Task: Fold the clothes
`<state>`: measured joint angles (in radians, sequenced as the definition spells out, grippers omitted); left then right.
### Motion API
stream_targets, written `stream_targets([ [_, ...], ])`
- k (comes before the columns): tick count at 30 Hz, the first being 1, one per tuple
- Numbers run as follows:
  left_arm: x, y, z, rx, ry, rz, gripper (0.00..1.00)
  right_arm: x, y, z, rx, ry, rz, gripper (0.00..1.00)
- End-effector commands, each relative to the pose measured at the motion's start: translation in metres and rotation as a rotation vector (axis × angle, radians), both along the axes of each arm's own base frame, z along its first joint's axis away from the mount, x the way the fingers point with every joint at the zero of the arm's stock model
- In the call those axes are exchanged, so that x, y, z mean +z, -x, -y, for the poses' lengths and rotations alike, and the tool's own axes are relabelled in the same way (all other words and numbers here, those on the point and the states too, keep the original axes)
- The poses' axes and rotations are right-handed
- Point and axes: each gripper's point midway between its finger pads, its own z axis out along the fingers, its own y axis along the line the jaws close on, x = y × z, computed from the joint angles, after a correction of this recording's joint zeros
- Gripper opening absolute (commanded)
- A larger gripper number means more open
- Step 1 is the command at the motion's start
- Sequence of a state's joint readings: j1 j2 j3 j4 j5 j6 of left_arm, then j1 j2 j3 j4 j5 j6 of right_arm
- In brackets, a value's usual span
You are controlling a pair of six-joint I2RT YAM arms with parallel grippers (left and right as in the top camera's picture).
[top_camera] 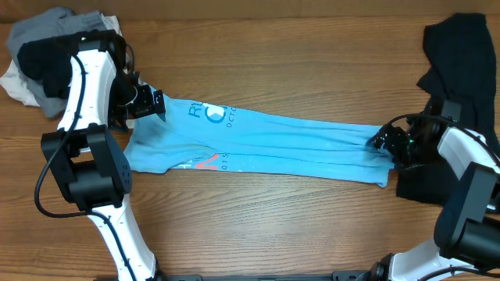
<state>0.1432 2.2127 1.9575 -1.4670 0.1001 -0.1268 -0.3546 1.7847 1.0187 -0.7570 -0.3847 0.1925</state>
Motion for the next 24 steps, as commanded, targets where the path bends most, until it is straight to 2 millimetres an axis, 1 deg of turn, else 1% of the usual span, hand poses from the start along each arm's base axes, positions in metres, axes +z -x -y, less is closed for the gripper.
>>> stream_targets([
  [1, 0.005, -0.004, 0.001, -0.027, -0.007, 0.021, 1.00, -0.009, 0.009, -0.010, -0.012, -0.051, -0.031, 0.60],
  [2, 0.005, -0.004, 0.001, -0.027, -0.007, 0.021, 1.00, -0.009, 0.009, -0.010, -0.015, -0.051, -0.029, 0.50],
  [4, 0.005, -0.004, 0.001, -0.027, -0.007, 0.022, 1.00, -0.009, 0.007, -0.009, -0.015, -0.048, -0.023, 0.33],
  [6, 0.005, -0.004, 0.001, -0.031, -0.006, 0.022, 1.00, -0.009, 0.007, -0.007, -0.035, -0.041, -0.030, 0.11],
  [7, 0.005, -0.004, 0.001, -0.031, -0.007, 0.022, 1.00, -0.011, 0.008, -0.002, -0.073, -0.019, -0.051, 0.04],
  [8, 0.005, -0.004, 0.001, -0.034, -0.007, 0.022, 1.00, -0.012, 0.009, 0.003, -0.101, 0.002, -0.067, 0.04],
  [11, 0.005, -0.004, 0.001, -0.035, -0.006, 0.021, 1.00, -0.012, 0.007, 0.012, -0.109, 0.056, -0.076, 0.04],
  [14, 0.005, -0.004, 0.001, -0.034, -0.006, 0.020, 1.00, -0.005, 0.007, 0.032, -0.158, 0.151, -0.117, 0.04],
  [16, 0.005, -0.004, 0.001, -0.034, -0.006, 0.020, 1.00, 0.004, 0.005, 0.042, -0.178, 0.198, -0.137, 0.04],
  [20, 0.005, -0.004, 0.001, -0.034, -0.006, 0.020, 1.00, 0.028, -0.004, 0.054, -0.200, 0.247, -0.145, 0.04],
  [23, 0.005, -0.004, 0.001, -0.034, -0.006, 0.020, 1.00, 0.043, -0.012, 0.053, -0.188, 0.271, -0.123, 0.04],
  [24, 0.005, -0.004, 0.001, -0.033, -0.006, 0.020, 1.00, 0.045, -0.014, 0.052, -0.180, 0.286, -0.118, 0.04],
])
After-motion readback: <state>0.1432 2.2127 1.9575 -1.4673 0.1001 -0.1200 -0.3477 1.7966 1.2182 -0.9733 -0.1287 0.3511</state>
